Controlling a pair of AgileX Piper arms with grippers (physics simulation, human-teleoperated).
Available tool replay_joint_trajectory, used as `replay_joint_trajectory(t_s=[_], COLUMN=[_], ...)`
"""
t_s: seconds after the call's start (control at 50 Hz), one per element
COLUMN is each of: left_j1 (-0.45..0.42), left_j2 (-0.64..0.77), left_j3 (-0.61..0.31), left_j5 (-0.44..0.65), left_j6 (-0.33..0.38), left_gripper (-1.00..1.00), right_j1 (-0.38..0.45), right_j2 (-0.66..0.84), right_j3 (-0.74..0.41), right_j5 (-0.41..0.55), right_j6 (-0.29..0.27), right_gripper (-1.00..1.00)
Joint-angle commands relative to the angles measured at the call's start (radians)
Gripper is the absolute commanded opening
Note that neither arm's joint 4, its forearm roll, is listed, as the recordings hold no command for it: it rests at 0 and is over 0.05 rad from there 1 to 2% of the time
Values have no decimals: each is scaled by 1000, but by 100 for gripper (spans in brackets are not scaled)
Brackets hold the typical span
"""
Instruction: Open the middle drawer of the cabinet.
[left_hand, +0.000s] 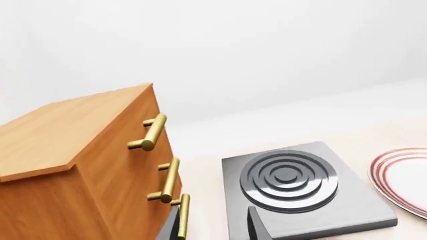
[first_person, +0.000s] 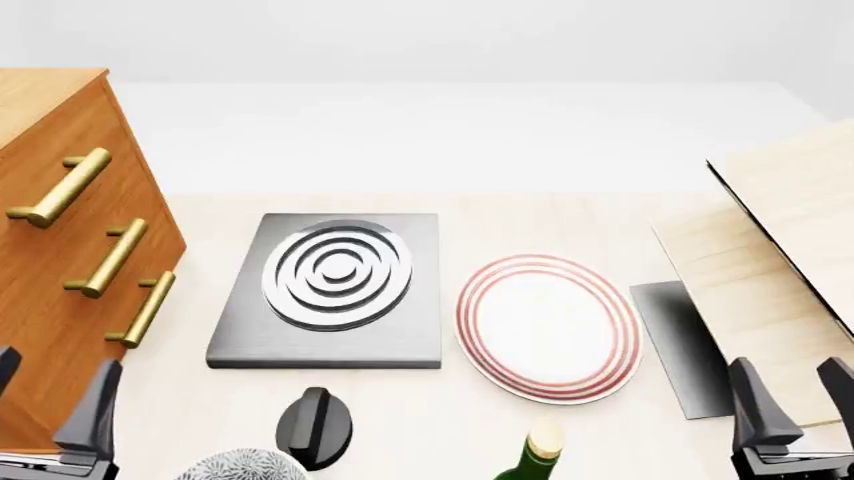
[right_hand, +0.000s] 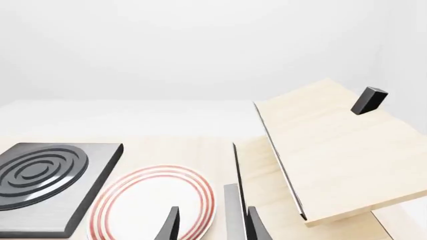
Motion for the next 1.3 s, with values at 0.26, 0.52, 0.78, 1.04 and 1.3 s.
replay_joint_trajectory(t_s=[0.26,0.52,0.78,1.04,1.3], left_j1=[-104,-169,-235,-208,-185], left_j2=[-16,15,116,228,274], left_j3=[-95,-133,-139,-208,-228], left_j5=[45,51,-14,-36,-43], left_j6=[208,396,531,571,689], left_gripper=[100,100,100,100,100], right_j1=[0,0,0,0,0], right_j2=[-22,-22,-22,-22,-22], right_j3=[0,0,0,0,0], right_j5=[18,18,18,18,18], right_j6=[2,2,2,2,2], right_gripper=[100,100,100,100,100])
